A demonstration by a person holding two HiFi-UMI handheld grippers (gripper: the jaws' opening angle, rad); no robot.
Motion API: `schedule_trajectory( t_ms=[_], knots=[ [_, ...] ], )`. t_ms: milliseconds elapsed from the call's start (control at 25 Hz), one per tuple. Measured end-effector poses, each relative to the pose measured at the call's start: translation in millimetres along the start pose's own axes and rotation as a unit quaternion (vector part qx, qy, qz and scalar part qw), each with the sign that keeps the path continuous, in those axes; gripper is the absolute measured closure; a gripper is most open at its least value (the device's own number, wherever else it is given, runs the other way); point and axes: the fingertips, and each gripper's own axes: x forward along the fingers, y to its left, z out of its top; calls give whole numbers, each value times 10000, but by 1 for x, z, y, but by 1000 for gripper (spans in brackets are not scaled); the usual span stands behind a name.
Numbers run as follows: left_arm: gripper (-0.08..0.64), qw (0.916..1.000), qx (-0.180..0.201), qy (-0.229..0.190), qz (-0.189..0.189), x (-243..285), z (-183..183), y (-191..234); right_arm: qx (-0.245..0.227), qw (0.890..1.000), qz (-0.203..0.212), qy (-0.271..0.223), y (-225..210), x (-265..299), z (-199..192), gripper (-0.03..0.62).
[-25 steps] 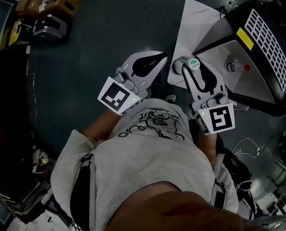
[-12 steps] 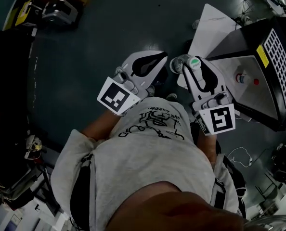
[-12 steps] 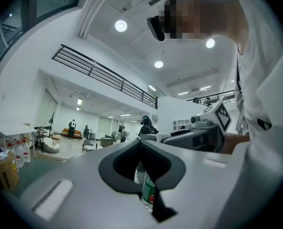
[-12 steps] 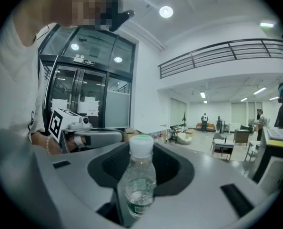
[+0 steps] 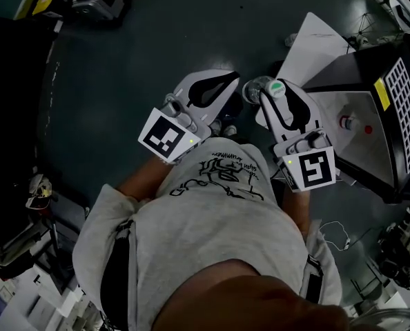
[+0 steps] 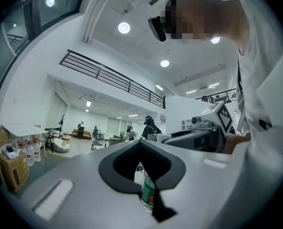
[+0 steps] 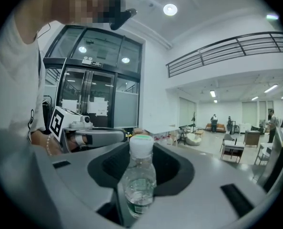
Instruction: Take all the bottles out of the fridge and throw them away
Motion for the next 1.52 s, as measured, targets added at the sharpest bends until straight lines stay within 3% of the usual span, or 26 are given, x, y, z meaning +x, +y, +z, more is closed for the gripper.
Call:
schedule_trajectory(
  t_ms=[400, 1520],
  knots=[
    [551, 9998, 2, -55, 178, 15, -4, -12, -111, 9994, 320, 63, -2, -8, -6, 440],
    [551, 9986, -231, 468, 22, 33, -66, -6, 125, 9985, 261, 472, -12, 8, -72, 440]
  ],
)
